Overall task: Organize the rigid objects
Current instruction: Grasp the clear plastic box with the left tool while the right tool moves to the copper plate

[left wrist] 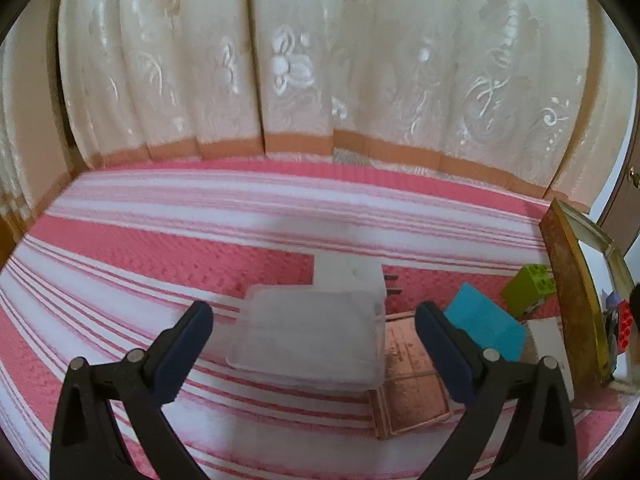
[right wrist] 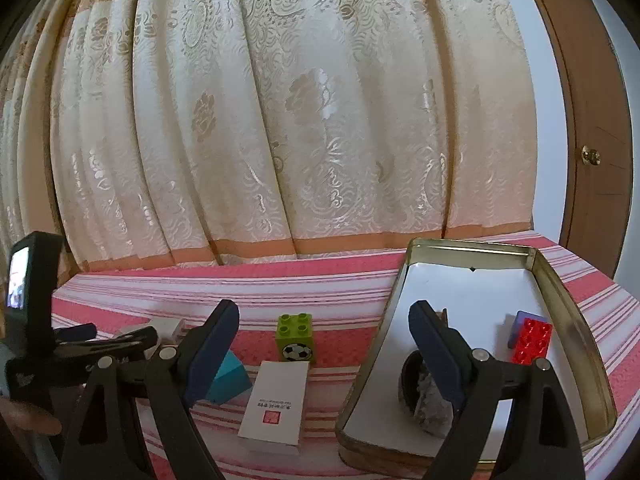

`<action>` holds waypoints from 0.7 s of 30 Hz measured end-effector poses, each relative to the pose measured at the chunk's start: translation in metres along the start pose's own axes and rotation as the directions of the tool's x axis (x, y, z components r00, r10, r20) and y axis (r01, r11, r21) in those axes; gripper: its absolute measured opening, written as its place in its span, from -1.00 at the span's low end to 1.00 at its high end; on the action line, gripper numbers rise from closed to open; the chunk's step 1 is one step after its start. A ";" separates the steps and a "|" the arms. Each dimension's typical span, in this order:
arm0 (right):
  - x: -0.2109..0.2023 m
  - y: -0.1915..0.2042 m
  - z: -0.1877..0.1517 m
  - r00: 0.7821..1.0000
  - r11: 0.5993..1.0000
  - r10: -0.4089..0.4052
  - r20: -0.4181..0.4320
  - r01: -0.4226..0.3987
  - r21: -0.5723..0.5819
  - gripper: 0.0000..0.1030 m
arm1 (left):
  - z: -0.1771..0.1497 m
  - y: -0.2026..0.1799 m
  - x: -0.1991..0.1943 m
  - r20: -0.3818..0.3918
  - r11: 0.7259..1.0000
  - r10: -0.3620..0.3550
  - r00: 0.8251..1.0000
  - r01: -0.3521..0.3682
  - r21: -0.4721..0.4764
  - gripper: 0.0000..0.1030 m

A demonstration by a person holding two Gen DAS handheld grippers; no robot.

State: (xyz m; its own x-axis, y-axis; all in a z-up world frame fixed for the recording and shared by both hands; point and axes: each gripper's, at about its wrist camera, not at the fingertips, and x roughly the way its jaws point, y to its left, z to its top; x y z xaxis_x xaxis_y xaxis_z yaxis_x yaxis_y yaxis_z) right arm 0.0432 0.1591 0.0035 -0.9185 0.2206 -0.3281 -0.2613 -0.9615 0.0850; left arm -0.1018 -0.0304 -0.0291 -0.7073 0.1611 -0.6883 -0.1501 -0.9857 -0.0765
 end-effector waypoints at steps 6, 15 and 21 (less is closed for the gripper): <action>0.000 0.000 0.000 1.000 1.000 0.010 -0.001 -0.010 0.002 0.72 | -0.004 0.031 0.015 -0.079 0.988 -0.062 0.995 0.050 -0.145 0.66; 0.001 -0.002 0.000 1.000 1.000 0.013 -0.013 -0.012 0.021 0.72 | -0.015 0.038 0.005 -0.081 0.990 -0.067 0.994 0.056 -0.131 0.60; -0.001 0.004 -0.002 0.997 0.998 0.067 -0.023 -0.067 0.005 0.72 | -0.013 0.046 -0.008 -0.021 0.991 -0.001 1.000 -0.002 -0.136 0.60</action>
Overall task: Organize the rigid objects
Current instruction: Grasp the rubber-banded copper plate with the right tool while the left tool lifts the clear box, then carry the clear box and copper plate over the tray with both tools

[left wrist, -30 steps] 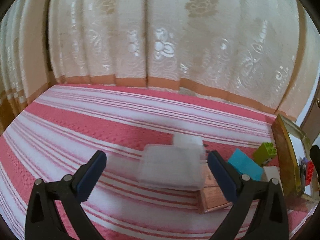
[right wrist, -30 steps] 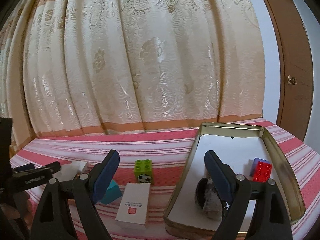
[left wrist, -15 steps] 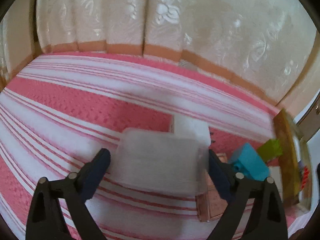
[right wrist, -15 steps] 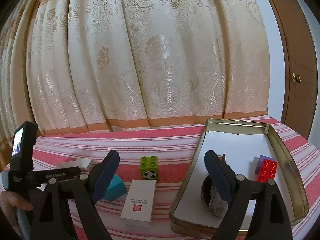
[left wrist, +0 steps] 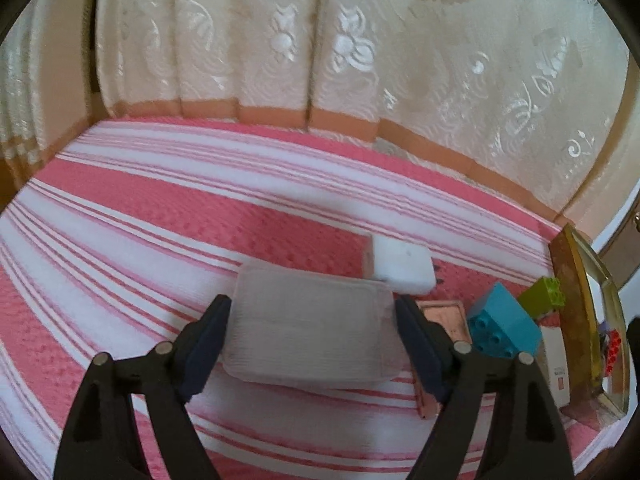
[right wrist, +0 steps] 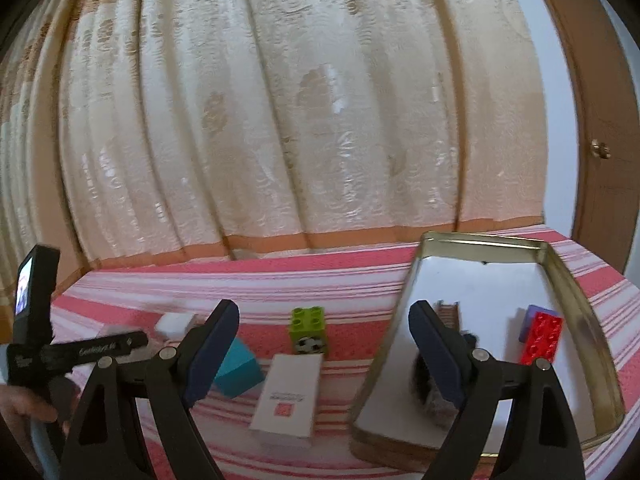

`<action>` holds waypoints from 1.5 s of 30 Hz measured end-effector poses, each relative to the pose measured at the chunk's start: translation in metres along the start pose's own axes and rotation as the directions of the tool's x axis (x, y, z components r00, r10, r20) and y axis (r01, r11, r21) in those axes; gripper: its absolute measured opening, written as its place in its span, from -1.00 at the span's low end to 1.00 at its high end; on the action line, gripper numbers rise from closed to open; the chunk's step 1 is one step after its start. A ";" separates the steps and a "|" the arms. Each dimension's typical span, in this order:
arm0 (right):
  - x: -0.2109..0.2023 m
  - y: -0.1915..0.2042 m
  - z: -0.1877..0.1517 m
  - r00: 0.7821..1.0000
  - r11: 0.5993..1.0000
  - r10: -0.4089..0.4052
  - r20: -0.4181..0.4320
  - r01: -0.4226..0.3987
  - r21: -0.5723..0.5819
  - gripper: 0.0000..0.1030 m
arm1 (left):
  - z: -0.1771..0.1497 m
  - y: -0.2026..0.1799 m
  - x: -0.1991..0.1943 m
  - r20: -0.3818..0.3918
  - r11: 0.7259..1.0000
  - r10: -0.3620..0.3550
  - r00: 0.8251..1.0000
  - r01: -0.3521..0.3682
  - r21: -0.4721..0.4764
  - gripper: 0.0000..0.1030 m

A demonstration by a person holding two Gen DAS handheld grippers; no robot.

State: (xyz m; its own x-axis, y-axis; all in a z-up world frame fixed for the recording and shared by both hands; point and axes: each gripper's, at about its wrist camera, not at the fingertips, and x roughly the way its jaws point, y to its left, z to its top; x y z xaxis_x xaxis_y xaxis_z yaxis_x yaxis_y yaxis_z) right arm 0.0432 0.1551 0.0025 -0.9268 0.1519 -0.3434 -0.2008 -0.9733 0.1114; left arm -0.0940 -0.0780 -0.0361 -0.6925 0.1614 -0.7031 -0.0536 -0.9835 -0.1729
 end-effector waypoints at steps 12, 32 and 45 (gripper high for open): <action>0.037 0.081 -0.016 0.945 0.976 0.180 -0.273 -0.206 -0.072 0.36 | 0.013 0.031 -0.026 0.125 0.991 0.119 0.985 -0.110 -0.078 0.60; 0.102 0.132 -0.032 0.855 0.972 0.110 -0.508 -0.199 -0.124 -0.05 | 0.015 0.029 -0.038 0.190 0.974 0.227 0.955 -0.221 -0.053 0.60; 0.069 0.109 -0.011 0.913 0.962 0.251 -0.322 -0.271 -0.017 -0.06 | 0.014 0.020 -0.037 0.204 0.973 0.229 0.952 -0.228 -0.026 0.60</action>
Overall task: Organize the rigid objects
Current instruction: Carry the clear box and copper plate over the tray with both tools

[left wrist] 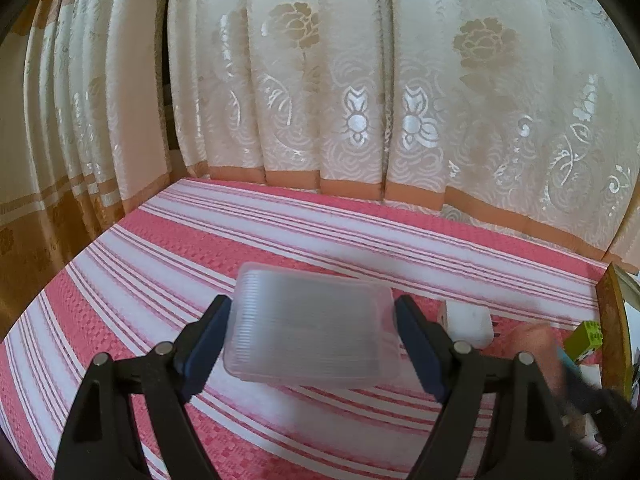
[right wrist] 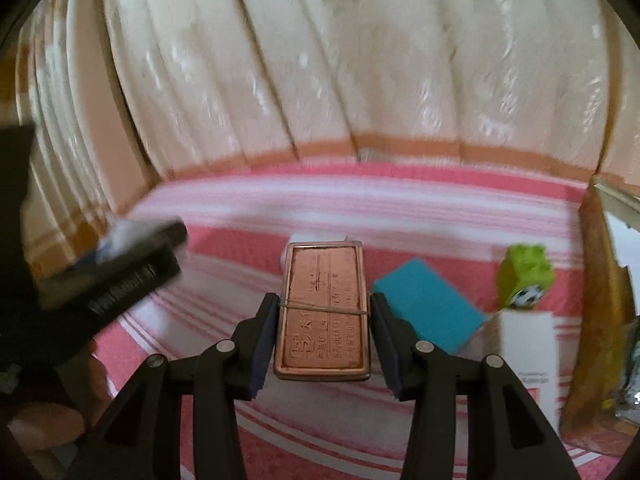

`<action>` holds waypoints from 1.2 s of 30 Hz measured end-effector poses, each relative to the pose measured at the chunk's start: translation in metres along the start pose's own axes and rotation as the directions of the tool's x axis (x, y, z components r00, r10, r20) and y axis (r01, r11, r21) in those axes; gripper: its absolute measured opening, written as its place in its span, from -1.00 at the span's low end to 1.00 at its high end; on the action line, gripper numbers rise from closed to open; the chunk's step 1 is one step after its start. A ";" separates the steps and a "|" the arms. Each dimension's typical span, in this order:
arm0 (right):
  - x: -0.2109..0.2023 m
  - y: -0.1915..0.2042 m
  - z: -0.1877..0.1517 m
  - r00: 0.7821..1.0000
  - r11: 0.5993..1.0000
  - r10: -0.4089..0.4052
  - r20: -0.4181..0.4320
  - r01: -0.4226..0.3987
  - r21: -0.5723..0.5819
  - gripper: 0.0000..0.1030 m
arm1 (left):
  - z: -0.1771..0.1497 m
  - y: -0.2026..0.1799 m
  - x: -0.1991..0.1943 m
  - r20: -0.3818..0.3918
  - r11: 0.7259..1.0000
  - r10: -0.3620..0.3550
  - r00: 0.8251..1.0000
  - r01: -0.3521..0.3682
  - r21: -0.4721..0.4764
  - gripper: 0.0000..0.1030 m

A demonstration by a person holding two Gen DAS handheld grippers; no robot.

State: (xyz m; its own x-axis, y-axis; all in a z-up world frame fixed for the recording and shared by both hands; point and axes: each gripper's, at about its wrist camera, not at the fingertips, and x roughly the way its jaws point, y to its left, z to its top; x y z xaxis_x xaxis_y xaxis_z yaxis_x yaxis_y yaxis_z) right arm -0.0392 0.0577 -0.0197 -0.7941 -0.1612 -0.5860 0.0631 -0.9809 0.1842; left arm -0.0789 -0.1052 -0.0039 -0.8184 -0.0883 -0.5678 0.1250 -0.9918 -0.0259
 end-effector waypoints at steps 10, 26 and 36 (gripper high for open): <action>-0.038 -0.037 0.006 0.981 0.990 -0.116 0.158 0.102 0.094 -0.06 | -0.004 -0.016 -0.010 0.050 0.998 -0.018 0.999 0.015 0.057 0.60; -0.072 -0.058 -0.002 0.937 0.971 -0.239 0.256 0.230 0.066 -0.06 | -0.010 -0.036 -0.025 0.110 0.992 -0.052 0.993 0.039 0.116 0.60; -0.087 -0.070 -0.006 0.920 0.962 -0.272 0.282 0.264 0.069 -0.06 | -0.015 -0.054 -0.036 0.121 0.986 -0.120 0.985 0.104 0.129 0.60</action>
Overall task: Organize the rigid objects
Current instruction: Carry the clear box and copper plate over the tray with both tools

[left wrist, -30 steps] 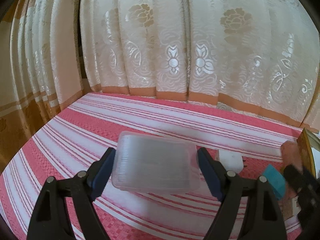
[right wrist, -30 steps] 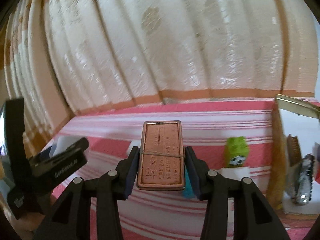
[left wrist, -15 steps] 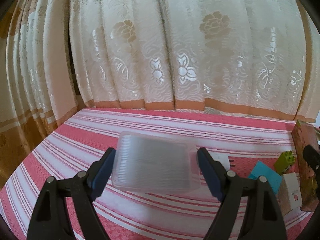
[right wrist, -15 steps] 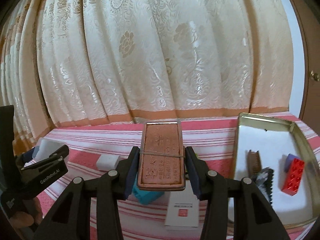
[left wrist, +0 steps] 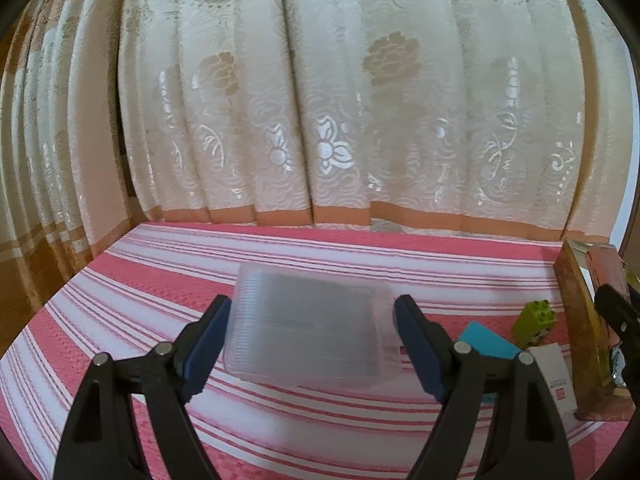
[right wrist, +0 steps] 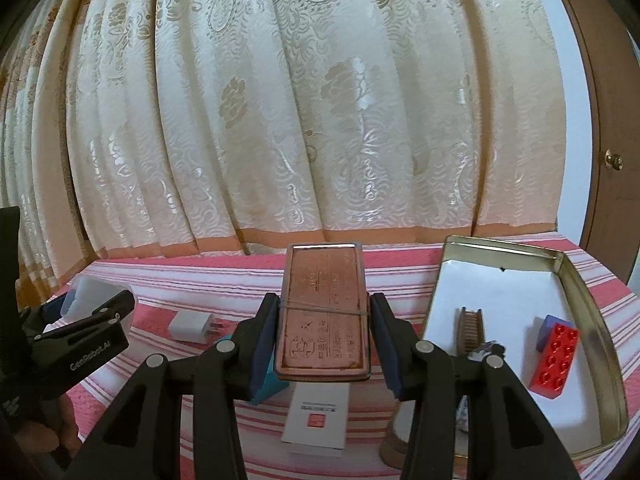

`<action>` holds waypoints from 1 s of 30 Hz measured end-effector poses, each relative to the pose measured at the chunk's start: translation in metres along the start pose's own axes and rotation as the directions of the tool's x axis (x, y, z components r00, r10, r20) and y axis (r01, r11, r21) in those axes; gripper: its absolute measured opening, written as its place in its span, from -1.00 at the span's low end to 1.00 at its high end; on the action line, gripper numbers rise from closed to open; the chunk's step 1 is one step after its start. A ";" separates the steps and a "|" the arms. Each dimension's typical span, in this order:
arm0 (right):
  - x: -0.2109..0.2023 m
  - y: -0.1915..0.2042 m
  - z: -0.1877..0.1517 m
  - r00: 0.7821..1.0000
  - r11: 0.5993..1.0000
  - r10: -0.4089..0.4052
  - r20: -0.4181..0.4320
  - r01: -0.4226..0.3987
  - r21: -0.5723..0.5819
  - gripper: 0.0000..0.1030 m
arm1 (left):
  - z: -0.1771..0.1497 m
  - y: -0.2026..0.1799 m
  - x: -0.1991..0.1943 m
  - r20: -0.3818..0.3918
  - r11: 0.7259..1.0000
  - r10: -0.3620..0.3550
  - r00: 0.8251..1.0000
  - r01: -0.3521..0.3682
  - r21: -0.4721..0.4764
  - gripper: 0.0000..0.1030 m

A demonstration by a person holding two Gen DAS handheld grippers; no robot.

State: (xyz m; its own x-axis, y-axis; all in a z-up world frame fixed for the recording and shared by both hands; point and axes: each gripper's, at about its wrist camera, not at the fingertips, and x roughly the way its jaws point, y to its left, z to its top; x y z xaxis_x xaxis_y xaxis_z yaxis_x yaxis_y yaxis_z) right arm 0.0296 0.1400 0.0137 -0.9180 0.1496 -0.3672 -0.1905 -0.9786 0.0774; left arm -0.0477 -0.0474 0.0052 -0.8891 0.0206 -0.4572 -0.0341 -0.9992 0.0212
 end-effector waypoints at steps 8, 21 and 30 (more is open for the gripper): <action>-0.007 -0.016 0.000 1.000 1.000 -0.020 0.017 0.020 0.005 -0.06 | -0.003 -0.017 -0.006 -0.005 0.999 -0.036 0.999 0.036 -0.001 0.60; -0.018 -0.048 0.002 0.997 0.998 -0.066 0.049 0.065 0.020 -0.06 | -0.004 -0.050 -0.023 0.020 0.996 -0.085 0.996 0.085 0.005 0.60; -0.026 -0.080 0.001 0.993 0.994 -0.100 0.057 0.097 0.044 -0.06 | -0.005 -0.083 -0.033 0.032 0.993 -0.118 0.992 0.118 0.024 0.60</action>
State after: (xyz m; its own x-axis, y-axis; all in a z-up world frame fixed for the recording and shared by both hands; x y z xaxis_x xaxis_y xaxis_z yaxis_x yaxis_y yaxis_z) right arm 0.0681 0.2145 0.0183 -0.9128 0.2543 -0.3196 -0.2941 -0.9522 0.0823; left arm -0.0134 0.0350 0.0135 -0.8929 0.1399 -0.4279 -0.1493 -0.9887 -0.0116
